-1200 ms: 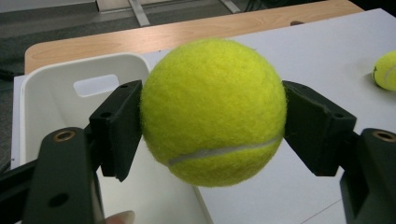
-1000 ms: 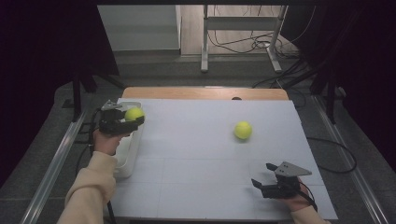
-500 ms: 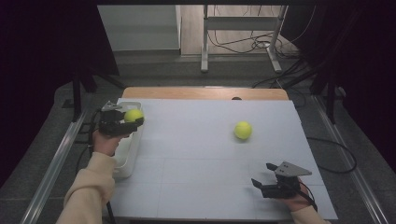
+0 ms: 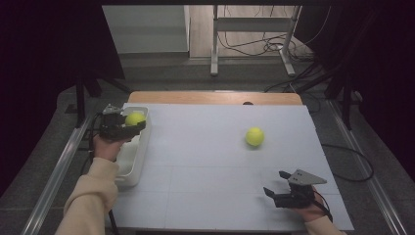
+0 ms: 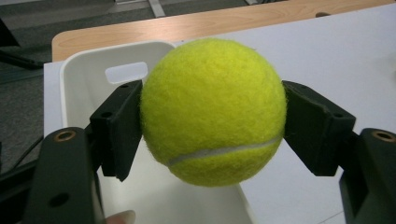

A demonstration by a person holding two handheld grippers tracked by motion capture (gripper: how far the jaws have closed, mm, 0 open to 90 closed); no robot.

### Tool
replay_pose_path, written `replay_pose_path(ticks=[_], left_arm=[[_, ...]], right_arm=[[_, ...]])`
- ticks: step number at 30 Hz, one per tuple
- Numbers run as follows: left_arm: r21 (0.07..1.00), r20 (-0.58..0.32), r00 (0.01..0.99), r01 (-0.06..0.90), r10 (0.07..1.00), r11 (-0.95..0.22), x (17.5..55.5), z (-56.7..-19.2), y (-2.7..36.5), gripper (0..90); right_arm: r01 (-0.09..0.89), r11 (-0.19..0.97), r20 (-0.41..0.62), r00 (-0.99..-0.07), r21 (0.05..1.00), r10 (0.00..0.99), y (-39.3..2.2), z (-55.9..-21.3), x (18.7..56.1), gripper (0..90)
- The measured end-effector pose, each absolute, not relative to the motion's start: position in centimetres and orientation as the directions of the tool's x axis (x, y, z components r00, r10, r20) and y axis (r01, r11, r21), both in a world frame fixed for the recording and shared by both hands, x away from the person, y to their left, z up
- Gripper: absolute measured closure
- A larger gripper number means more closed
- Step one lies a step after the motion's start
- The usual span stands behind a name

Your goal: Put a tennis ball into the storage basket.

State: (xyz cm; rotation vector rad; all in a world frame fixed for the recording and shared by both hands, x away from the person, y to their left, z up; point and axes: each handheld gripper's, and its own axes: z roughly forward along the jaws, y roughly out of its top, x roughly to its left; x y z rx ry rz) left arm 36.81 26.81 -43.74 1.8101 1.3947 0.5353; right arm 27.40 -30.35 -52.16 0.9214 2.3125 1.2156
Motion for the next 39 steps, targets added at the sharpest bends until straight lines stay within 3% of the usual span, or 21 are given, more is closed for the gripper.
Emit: replay_pose_path(ticks=[20, 39], left_arm=[[0.702, -0.088, 0.251, 0.702, 0.964, -0.118, 39.7, -44.4, 28.3, 26.4], [0.632, -0.066, 0.260, 0.758, 0.963, -0.161, 40.7, -45.4, 27.8, 26.2]], right_arm=[[0.376, 0.413, -0.021, -0.718, 0.829, 0.696, -30.4, -52.2, 27.4, 14.1], [0.377, 0.415, -0.021, -0.719, 0.828, 0.695, -30.4, -52.2, 27.4, 14.1]])
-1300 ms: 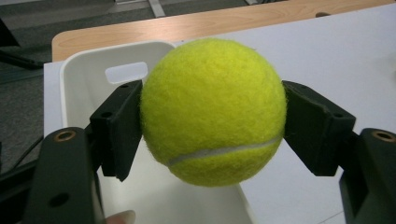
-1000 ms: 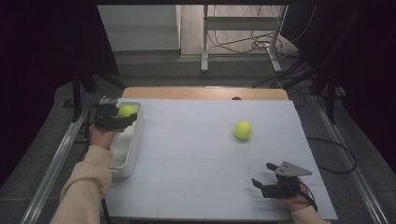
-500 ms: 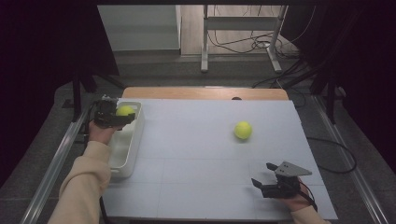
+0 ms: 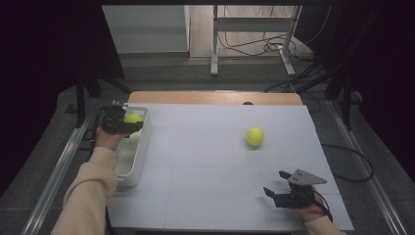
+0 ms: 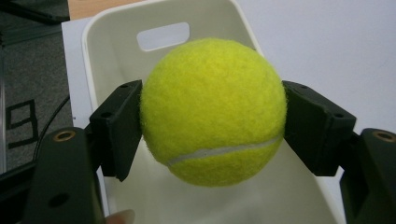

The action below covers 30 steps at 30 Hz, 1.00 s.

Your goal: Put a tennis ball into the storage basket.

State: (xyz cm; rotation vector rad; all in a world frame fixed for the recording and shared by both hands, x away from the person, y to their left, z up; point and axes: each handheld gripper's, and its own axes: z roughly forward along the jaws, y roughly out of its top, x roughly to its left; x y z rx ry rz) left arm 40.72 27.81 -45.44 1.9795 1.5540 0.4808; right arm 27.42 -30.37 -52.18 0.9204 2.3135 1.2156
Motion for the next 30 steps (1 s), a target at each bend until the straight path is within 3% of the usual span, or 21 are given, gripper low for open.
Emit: replay_pose_path(ticks=[9, 11, 13, 20, 30], left_arm=[[0.631, -0.087, 0.248, 0.763, 0.965, -0.139, 40.8, -45.4, 28.0, 24.5], [0.646, -0.088, 0.241, 0.752, 0.967, -0.128, 40.6, -45.0, 28.0, 14.7], [0.664, -0.082, 0.249, 0.736, 0.965, -0.134, 40.3, -44.6, 27.8, 12.6], [0.708, -0.063, 0.292, 0.687, 0.954, -0.164, 39.2, -43.4, 27.0, 11.9], [0.769, -0.113, 0.373, 0.620, 0.921, -0.157, 37.1, -42.3, 25.9, 12.3]], right_arm=[[0.376, 0.414, -0.021, -0.718, 0.829, 0.695, -30.4, -52.2, 27.4, 14.1], [0.377, 0.415, -0.022, -0.718, 0.828, 0.695, -30.4, -52.2, 27.4, 14.1], [0.377, 0.416, -0.022, -0.718, 0.828, 0.695, -30.4, -52.2, 27.4, 14.1], [0.376, 0.414, -0.022, -0.719, 0.829, 0.695, -30.4, -52.2, 27.4, 14.0], [0.380, 0.412, -0.019, -0.716, 0.828, 0.697, -30.4, -52.2, 27.4, 14.0]])
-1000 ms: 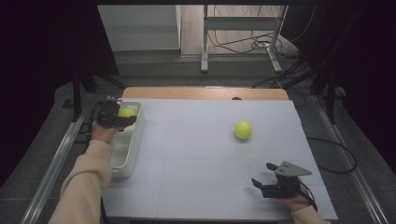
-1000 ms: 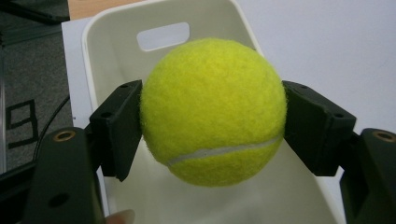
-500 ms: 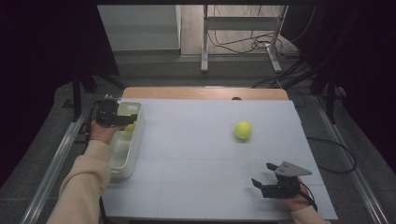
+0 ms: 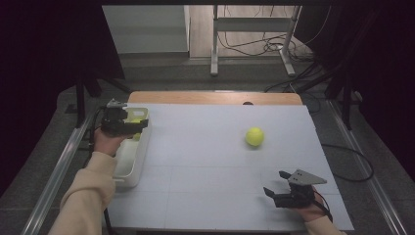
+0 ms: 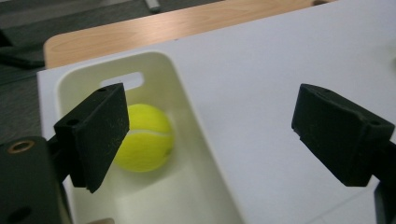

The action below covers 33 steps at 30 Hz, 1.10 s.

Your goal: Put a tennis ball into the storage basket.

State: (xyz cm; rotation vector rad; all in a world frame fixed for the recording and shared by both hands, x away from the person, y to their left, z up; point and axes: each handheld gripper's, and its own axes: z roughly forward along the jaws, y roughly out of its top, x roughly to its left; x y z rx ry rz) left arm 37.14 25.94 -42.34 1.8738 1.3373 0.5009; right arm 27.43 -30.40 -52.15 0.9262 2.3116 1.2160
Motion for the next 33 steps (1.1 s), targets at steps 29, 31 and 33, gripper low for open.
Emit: replay_pose_path(ticks=[29, 31, 33], left_arm=[[0.843, -0.161, 0.603, 0.496, 0.781, -0.209, 32.0, -42.6, 19.3, 12.0], [0.843, -0.155, 0.611, 0.491, 0.776, -0.219, 31.9, -42.8, 18.8, 11.8], [0.844, -0.158, 0.614, 0.491, 0.773, -0.217, 31.9, -42.9, 18.6, 11.9]], right_arm=[[0.384, 0.372, 0.022, -0.720, 0.845, 0.694, -30.4, -52.1, 28.5, 14.0], [0.383, 0.373, 0.020, -0.721, 0.845, 0.693, -30.4, -52.2, 28.5, 14.0], [0.383, 0.373, 0.022, -0.722, 0.845, 0.692, -30.4, -52.2, 28.5, 14.0]])
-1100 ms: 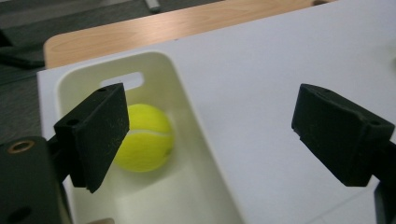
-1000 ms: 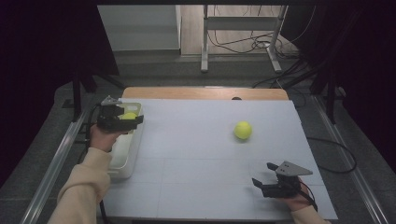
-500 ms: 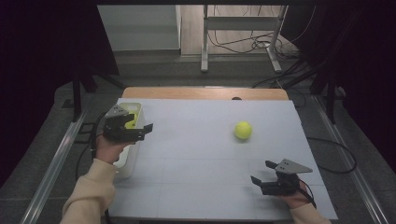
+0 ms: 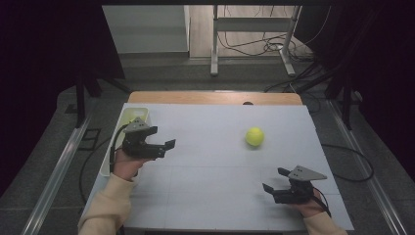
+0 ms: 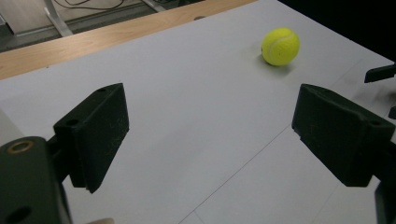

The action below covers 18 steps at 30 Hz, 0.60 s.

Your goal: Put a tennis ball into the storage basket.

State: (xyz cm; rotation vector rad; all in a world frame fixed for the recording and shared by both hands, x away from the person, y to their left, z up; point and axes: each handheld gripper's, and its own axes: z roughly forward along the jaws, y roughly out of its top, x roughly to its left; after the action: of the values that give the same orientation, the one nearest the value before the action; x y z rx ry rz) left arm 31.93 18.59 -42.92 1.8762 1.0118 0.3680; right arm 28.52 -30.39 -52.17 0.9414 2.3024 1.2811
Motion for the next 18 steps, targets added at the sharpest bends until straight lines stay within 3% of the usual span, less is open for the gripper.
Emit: replay_pose_path(ticks=[18], left_arm=[[0.844, -0.166, 0.657, 0.481, 0.735, -0.240, 31.6, -43.8, 15.9, 12.2]], right_arm=[[0.376, 0.378, 0.012, -0.722, 0.846, 0.692, -30.4, -52.1, 28.4, 14.3]])
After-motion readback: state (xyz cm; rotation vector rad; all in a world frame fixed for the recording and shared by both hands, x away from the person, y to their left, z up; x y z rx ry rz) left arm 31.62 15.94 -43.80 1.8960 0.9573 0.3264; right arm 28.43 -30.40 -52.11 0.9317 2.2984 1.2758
